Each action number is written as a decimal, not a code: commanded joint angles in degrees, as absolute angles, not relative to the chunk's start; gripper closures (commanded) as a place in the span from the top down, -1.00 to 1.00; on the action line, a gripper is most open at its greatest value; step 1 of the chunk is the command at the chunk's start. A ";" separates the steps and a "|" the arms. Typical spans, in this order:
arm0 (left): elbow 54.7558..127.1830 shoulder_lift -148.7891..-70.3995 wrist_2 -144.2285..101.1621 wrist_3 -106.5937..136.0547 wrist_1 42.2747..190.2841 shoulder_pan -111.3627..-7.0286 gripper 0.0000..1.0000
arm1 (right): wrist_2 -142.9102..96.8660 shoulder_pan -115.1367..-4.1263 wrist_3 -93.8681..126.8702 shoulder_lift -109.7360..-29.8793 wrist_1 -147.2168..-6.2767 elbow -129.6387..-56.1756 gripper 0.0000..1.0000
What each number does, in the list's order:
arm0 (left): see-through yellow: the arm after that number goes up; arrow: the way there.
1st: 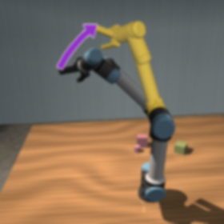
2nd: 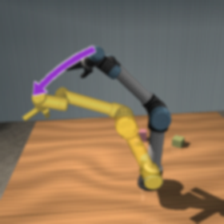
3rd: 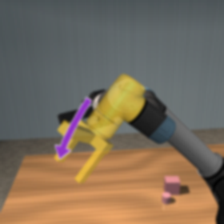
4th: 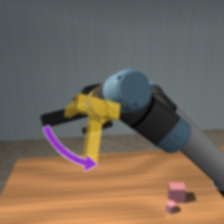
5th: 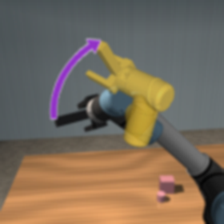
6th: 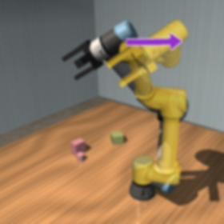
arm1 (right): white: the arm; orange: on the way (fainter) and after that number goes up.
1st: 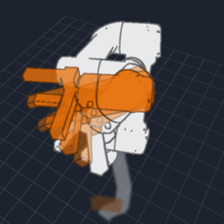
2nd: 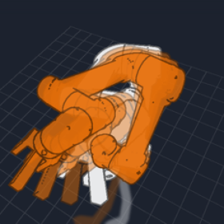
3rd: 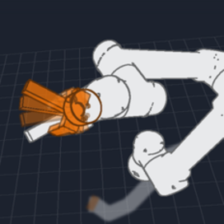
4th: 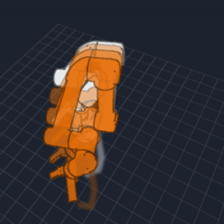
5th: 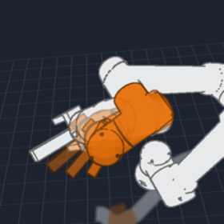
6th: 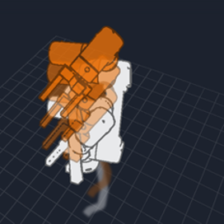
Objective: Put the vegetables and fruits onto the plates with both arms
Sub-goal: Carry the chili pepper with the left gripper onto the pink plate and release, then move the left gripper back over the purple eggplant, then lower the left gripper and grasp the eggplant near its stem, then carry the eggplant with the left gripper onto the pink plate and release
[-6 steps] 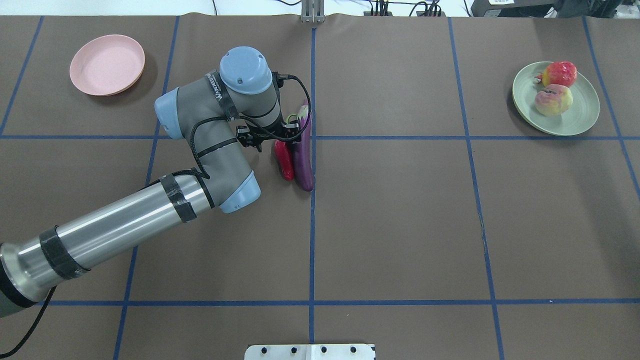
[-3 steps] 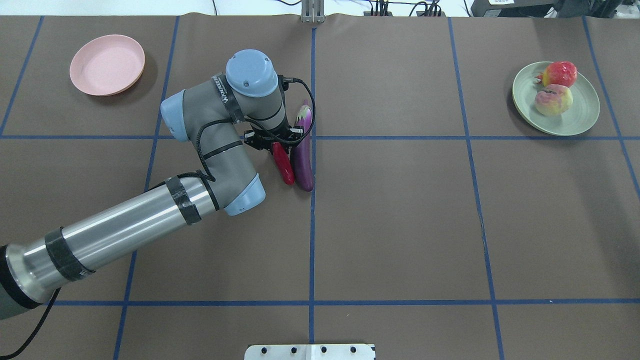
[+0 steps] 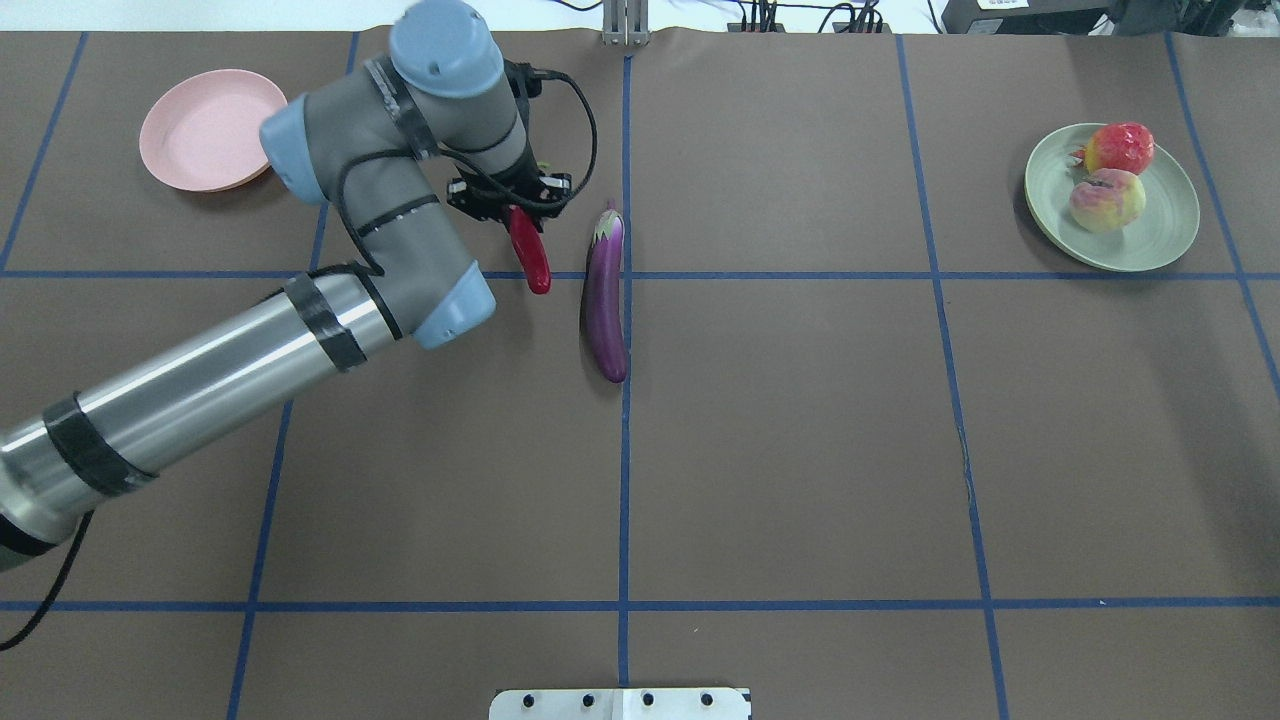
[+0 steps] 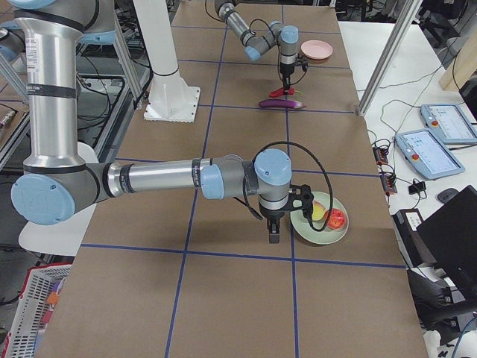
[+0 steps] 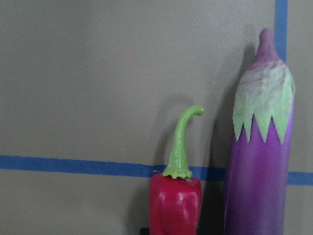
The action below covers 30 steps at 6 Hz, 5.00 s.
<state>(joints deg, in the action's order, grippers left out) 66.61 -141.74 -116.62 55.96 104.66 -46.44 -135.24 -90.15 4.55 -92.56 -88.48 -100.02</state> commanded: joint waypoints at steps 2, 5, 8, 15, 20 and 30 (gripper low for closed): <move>52.09 -140.98 -121.99 22.09 104.50 -62.62 -1.00 | -135.26 -90.09 4.66 -92.55 -88.33 -100.02 1.00; 38.37 -140.80 -111.55 17.05 114.64 -65.04 0.44 | -135.26 -89.91 4.66 -92.55 -88.33 -99.93 0.99; 50.37 -140.54 -120.34 20.80 103.46 -65.21 1.00 | -135.26 -89.91 4.83 -92.37 -88.33 -100.02 0.99; 65.39 -147.30 -113.04 69.95 97.29 -37.45 1.00 | -135.18 -89.91 4.92 -92.37 -88.33 -99.84 1.00; 62.94 -147.83 -112.42 70.58 100.26 -34.37 0.56 | -135.18 -89.91 4.83 -92.37 -88.33 -99.84 1.00; 48.93 -145.29 -121.47 12.69 95.45 -64.47 -1.00 | -135.26 -89.47 4.92 -92.20 -88.33 -99.76 1.00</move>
